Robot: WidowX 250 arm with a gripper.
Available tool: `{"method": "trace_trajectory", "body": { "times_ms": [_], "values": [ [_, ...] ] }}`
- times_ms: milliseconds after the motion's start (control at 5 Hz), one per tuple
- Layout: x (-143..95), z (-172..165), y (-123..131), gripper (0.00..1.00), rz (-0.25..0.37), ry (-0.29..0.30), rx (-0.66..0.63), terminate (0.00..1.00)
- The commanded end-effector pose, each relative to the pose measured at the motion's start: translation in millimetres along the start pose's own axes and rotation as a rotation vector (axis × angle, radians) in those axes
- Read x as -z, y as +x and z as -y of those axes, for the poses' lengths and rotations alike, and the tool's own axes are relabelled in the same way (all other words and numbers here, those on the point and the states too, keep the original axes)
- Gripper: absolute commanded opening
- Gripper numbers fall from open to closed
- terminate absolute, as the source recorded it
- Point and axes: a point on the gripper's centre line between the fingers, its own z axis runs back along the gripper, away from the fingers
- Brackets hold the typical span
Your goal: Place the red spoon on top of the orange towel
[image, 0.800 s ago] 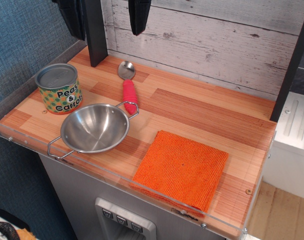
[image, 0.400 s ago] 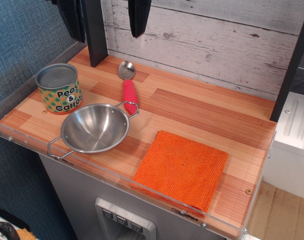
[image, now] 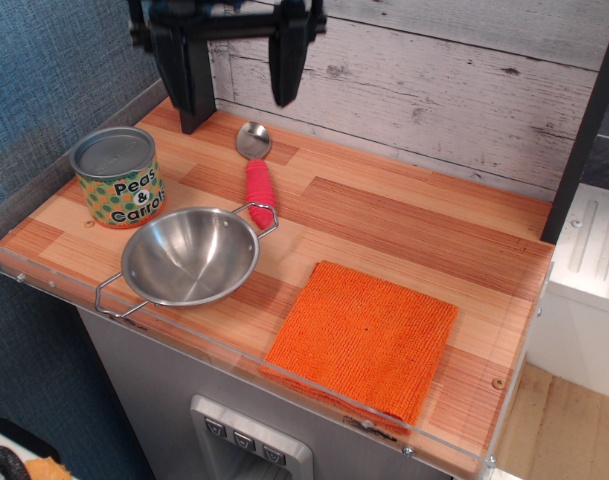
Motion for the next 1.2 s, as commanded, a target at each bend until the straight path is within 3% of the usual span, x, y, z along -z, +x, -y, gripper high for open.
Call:
{"method": "trace_trajectory", "body": {
  "times_ms": [0, 400, 600, 1000],
  "values": [
    [40.2, 8.5, 53.8, 1.00, 0.100, -0.094, 0.030, 0.00],
    [79.2, 19.0, 77.4, 1.00, 0.111, -0.118, -0.006, 0.00],
    [97.5, 24.0, 82.3, 1.00, 0.110, -0.158, -0.024, 0.00],
    [122.2, 24.0, 87.3, 1.00, 0.088, -0.093, -0.023, 0.00]
  ]
}}
